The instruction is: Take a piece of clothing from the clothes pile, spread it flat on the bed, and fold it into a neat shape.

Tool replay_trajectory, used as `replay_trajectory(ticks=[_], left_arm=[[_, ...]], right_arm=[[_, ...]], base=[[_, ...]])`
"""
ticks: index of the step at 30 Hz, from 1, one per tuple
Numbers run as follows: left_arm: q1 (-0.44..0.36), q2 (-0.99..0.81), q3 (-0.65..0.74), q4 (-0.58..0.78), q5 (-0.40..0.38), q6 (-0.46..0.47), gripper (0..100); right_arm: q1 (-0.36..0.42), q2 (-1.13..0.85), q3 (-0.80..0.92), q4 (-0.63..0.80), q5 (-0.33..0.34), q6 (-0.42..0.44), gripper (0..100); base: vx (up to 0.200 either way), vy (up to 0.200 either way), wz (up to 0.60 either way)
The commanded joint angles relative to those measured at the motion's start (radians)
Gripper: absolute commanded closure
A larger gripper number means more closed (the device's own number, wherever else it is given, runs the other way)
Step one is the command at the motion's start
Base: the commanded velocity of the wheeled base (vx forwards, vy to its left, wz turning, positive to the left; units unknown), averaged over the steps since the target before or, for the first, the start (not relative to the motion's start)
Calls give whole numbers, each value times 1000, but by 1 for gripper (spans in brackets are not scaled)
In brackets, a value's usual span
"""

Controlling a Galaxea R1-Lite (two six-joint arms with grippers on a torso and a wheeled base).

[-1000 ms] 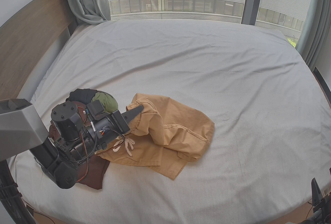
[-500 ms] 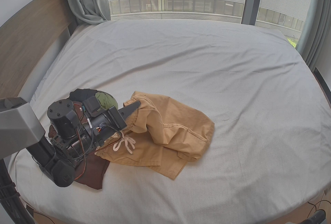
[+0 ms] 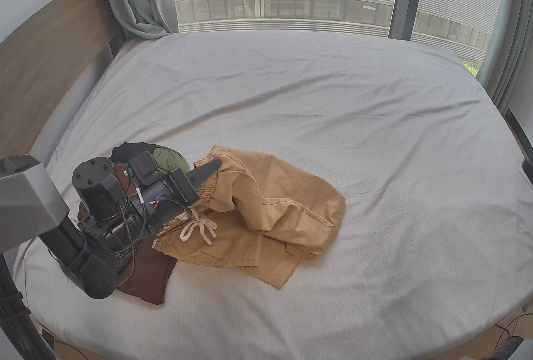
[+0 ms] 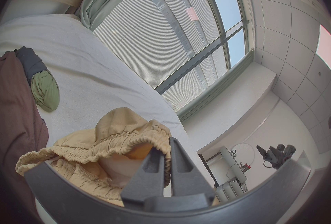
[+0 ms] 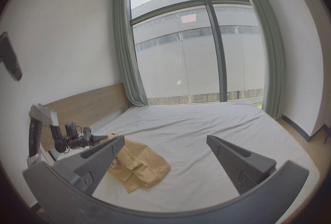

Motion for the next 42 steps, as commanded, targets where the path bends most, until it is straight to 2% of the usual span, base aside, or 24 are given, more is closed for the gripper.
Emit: replay_trajectory(ticks=[1,5,7,10,14,18,20,21,23,24,29,31,32,35,42], left_arm=[[6,-4,1,0,0,-1,100],[13,-4,1,0,0,-1,100],[13,-4,-1,0,0,-1,100],[13,-5,-1,0,-2,-1,100],[13,-7,-2,0,0,-1,100],[20,-16,-2,0,-2,-2,100],[20,-16,-2,0,-2,-2,100],[29,-14,-4,0,-3,-2,100],[32,-14,-4,0,-5,-2,100],[35,-14,-4,0,-6,-2,100],[43,-13,-10,0,-8,-2,100],[43,-13,-10,0,-8,-2,100],[41,-16,-8,0,-6,-2,100],[41,-16,-8,0,-5,-2,100],[49,-10,-8,0,-11,-2,100]], right_arm=[[83,305,-122,-132,-1,88,0],[135,421,-147,-189,-4,164,0],[137,440,-144,-195,-2,181,0],[142,507,-114,-227,10,283,0],[163,582,-87,-295,38,349,0],[166,691,-52,-384,42,355,0],[166,691,-52,-384,42,355,0],[168,783,-30,-470,41,357,0],[168,806,-21,-497,41,362,0],[166,865,-1,-565,41,371,0],[165,989,14,-683,53,401,0],[165,989,14,-683,53,401,0],[169,1044,27,-763,64,424,0],[186,1090,27,-822,65,431,0],[208,1170,31,-850,62,444,0]], base=[[0,0,0],[0,0,0],[0,0,0],[0,0,0],[0,0,0],[0,0,0],[0,0,0],[0,0,0],[0,0,0],[0,0,0],[0,0,0],[0,0,0],[0,0,0],[0,0,0],[0,0,0]])
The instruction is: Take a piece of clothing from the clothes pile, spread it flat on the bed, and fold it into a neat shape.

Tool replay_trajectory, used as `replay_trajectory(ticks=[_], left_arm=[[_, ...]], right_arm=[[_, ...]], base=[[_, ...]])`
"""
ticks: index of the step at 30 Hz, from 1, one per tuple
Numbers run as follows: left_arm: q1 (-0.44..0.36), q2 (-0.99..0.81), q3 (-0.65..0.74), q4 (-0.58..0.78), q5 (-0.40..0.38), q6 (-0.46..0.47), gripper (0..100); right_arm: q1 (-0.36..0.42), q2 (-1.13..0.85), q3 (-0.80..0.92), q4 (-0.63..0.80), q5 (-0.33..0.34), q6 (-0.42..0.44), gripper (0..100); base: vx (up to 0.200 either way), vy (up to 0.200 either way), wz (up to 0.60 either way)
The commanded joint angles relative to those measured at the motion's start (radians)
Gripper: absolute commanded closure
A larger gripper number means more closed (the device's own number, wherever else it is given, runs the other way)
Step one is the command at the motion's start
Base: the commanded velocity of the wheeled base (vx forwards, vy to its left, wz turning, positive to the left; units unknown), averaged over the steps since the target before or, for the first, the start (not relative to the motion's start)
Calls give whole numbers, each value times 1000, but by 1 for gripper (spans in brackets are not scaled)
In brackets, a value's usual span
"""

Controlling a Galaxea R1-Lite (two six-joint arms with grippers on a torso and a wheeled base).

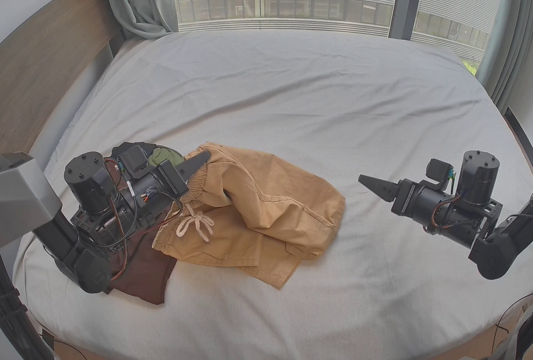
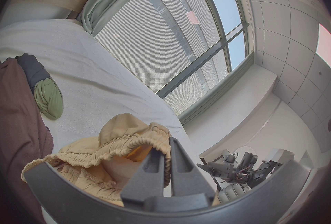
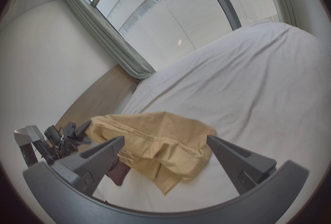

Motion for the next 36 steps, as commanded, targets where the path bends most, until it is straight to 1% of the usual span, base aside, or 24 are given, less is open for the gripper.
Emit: replay_trajectory(ticks=[1,4,7,9,10,11,29,36], left_arm=[[5,6,2,0,-2,0,100],[2,12,8,0,-4,0,100],[-1,25,14,0,-2,3,100],[-3,29,16,0,-1,6,100],[-3,32,16,0,-1,6,100],[-3,32,16,0,-1,6,100],[0,31,14,0,-2,5,100],[3,25,16,0,-1,3,100]], right_arm=[[19,95,4,-3,-1,5,0],[16,127,15,-36,-1,13,0],[10,167,46,-123,1,42,0],[8,183,57,-166,-1,51,0],[8,204,69,-221,1,59,0],[8,215,70,-240,1,59,0],[33,351,37,-260,16,70,0],[33,459,9,-324,13,78,0]], base=[[0,0,0],[0,0,0],[0,0,0],[0,0,0],[0,0,0],[0,0,0],[0,0,0],[0,0,0]])
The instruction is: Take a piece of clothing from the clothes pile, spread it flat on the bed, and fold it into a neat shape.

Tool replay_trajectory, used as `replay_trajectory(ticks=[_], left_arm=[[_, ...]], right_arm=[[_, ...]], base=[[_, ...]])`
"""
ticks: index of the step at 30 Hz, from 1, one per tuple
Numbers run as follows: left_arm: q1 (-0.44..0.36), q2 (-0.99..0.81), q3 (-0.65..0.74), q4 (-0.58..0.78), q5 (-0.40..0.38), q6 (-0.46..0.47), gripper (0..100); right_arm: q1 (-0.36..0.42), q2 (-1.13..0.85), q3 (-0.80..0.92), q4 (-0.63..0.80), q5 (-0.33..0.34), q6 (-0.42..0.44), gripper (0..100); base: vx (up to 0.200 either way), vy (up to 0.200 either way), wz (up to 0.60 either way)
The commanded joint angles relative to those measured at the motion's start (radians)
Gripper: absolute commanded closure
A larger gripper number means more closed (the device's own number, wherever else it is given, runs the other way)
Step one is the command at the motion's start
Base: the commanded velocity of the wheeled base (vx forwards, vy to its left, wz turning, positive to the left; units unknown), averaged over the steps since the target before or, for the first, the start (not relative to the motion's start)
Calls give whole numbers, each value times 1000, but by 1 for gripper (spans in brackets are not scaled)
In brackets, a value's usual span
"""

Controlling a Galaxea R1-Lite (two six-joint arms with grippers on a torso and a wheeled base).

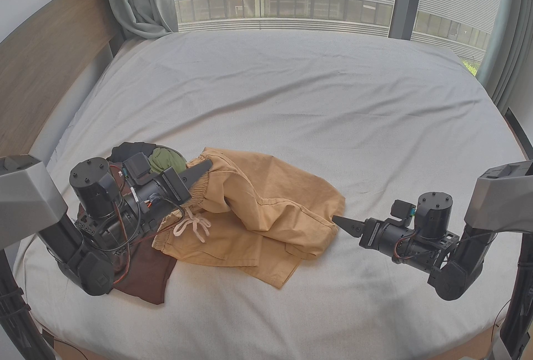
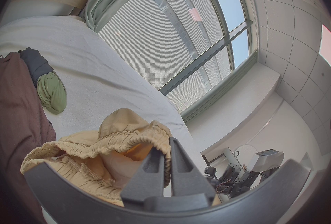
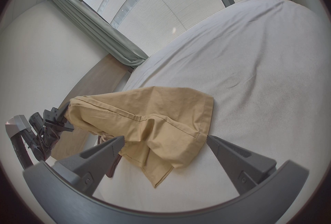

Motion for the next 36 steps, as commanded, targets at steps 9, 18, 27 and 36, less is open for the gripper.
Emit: replay_trajectory(ticks=[9,18,27,36], left_arm=[[5,2,-4,0,4,-1,100],[6,0,-5,0,6,-1,100],[6,2,-7,0,6,-1,100],[8,5,-9,0,7,-1,100]], right_arm=[[-5,193,-75,-45,-3,32,0],[-2,272,-144,-36,-3,53,0],[-2,328,-193,-34,-3,53,0],[0,381,-273,-31,-1,55,0]], base=[[0,0,0],[0,0,0],[0,0,0],[0,0,0]])
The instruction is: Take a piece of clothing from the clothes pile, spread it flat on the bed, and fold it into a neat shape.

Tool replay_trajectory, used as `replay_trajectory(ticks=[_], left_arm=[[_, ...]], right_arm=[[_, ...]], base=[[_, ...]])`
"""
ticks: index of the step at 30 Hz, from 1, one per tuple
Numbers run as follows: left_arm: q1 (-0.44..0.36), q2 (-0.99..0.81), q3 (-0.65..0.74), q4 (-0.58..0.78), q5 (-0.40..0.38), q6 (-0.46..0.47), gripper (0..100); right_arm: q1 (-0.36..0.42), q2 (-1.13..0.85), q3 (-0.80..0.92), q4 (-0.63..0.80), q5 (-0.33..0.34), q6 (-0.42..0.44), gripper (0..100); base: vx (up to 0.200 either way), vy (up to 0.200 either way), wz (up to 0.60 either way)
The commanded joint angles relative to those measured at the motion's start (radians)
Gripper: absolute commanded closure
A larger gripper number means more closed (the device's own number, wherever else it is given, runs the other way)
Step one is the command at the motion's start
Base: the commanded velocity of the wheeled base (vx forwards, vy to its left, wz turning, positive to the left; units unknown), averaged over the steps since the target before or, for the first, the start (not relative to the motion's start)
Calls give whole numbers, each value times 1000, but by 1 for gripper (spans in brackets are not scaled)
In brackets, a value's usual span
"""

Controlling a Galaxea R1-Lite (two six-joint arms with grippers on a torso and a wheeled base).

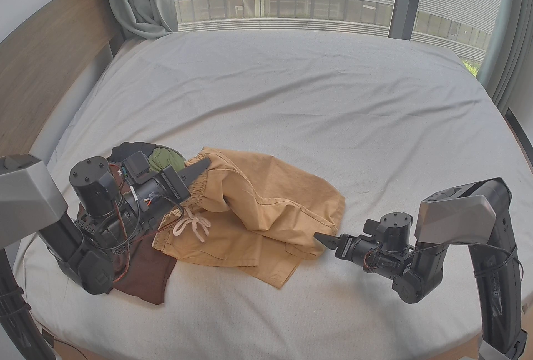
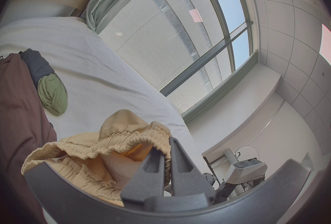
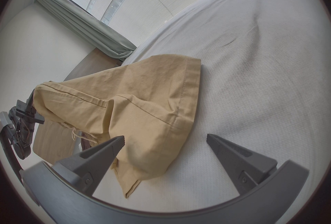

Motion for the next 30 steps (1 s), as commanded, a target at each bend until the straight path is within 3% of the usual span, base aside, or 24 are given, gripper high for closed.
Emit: replay_trajectory(ticks=[1,11,30], left_arm=[[1,1,-1,-1,1,0,100],[1,12,-4,-1,-1,0,100],[0,13,5,-1,-1,1,100]], right_arm=[[1,39,-44,0,1,1,0],[1,57,-73,-19,3,47,0],[30,57,-32,-74,3,52,0]], base=[[0,0,0],[0,0,0],[0,0,0]])
